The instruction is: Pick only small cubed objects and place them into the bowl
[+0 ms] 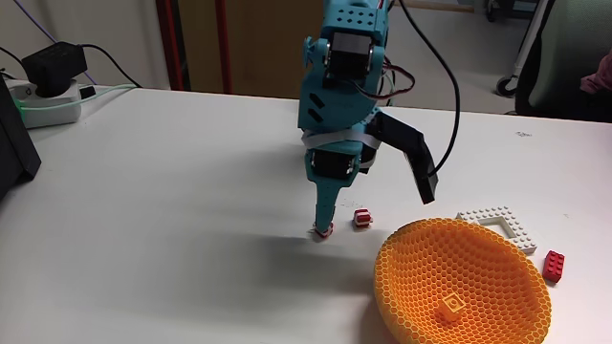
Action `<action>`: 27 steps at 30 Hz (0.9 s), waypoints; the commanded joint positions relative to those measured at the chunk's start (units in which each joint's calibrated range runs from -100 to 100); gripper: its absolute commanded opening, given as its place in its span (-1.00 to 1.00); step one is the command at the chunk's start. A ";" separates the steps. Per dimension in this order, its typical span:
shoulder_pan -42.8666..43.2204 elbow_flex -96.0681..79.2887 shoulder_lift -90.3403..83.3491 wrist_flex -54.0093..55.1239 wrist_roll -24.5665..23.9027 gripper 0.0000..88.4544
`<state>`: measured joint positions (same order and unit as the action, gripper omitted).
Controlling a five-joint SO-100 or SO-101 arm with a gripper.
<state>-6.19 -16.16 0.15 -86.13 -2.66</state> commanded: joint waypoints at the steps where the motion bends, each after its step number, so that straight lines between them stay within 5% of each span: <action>1: -0.52 -0.36 0.42 -0.40 0.24 -0.58; 14: 1.34 -6.33 1.84 0.99 -0.15 -0.40; 27: 2.37 -8.93 1.84 7.77 -0.34 -0.43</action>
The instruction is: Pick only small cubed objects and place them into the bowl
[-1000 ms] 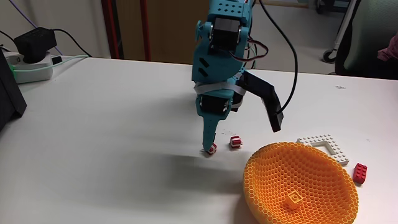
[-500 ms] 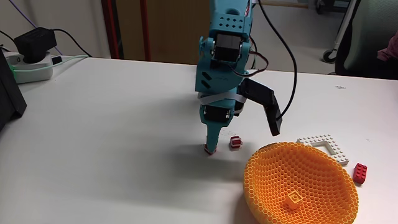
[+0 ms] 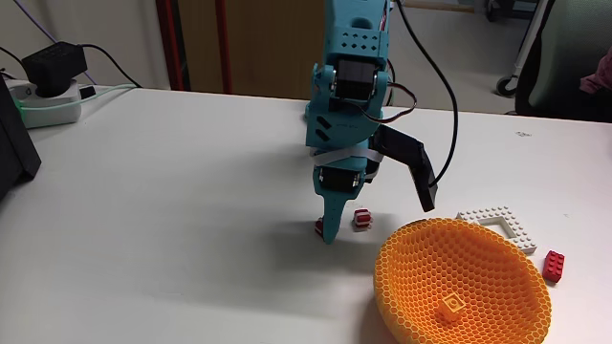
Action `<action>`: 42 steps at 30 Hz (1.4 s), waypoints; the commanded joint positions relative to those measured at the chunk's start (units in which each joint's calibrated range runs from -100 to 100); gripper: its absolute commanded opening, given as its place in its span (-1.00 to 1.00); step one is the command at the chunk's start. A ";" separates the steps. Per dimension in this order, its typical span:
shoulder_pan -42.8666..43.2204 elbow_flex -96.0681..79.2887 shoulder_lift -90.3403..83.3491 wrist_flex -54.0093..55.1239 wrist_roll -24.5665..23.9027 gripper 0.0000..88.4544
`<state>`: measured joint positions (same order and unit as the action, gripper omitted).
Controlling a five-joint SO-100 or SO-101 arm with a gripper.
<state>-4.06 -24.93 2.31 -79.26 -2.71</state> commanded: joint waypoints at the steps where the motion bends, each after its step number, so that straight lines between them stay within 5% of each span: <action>1: 0.52 -0.35 -0.32 1.32 -0.29 -0.43; 14: 1.55 -2.37 -0.04 5.84 0.05 -0.90; 22: -1.62 0.61 -4.77 0.89 0.20 -0.96; 27: -2.28 3.50 -6.76 -3.28 0.54 -0.61; 42: -4.05 -3.53 -6.76 -3.28 0.78 -0.41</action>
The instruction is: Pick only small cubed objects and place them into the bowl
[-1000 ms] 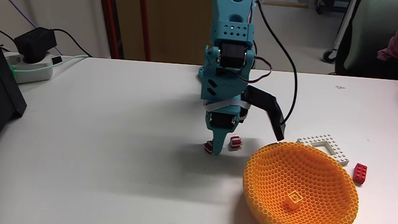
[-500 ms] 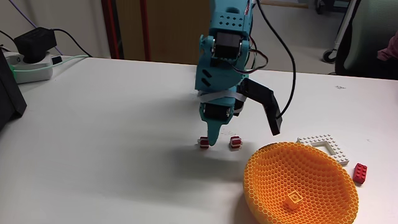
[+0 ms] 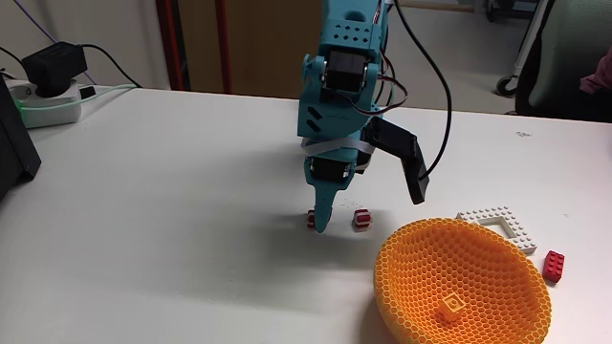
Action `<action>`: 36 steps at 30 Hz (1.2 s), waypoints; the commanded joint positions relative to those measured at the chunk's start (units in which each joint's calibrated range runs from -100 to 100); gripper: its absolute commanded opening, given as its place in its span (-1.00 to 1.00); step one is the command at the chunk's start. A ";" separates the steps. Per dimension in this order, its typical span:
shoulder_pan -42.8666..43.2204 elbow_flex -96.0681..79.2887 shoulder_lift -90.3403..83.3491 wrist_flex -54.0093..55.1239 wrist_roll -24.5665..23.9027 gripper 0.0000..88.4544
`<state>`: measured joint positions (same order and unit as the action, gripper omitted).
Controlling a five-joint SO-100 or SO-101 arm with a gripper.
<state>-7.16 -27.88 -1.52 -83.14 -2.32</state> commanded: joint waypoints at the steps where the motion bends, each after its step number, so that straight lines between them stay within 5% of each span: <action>1: -1.42 -1.15 -2.93 1.47 0.68 -0.42; 10: -3.19 -2.11 -2.74 5.90 1.95 -0.53; 19: -4.12 -3.85 -2.55 10.42 2.44 -0.91; 30: -5.52 9.06 -12.02 -2.96 2.44 -0.92; 36: 5.67 14.74 -18.17 -3.65 0.73 -0.86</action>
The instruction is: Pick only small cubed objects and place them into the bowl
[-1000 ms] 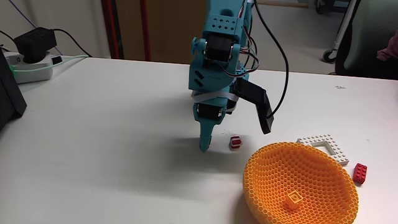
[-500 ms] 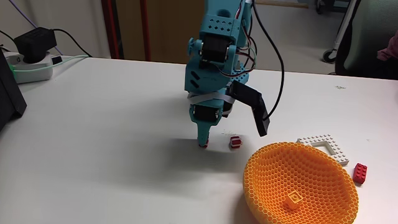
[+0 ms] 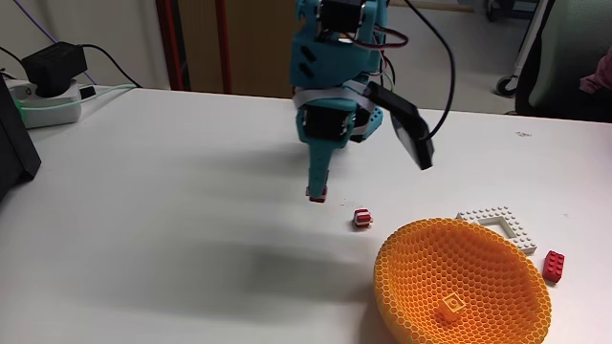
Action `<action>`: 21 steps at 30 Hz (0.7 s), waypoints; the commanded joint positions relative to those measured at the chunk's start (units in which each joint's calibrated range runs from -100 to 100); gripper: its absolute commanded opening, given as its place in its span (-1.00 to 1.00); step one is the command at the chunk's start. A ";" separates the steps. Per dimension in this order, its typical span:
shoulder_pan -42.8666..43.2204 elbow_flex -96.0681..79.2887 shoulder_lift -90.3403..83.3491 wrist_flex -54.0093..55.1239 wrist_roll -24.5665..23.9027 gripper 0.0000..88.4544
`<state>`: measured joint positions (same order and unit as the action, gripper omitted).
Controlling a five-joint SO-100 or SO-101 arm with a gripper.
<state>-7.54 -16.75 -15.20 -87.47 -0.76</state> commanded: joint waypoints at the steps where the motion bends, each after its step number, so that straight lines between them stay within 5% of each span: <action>1: 8.85 3.60 -4.88 2.06 -1.32 -0.84; 14: 32.89 5.34 0.99 23.35 -4.88 -0.76; 18: 34.01 5.15 6.20 26.04 -5.37 -0.57; 21: 33.36 6.01 7.15 24.39 -7.13 -0.23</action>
<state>25.73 -14.48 -7.82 -62.95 -6.81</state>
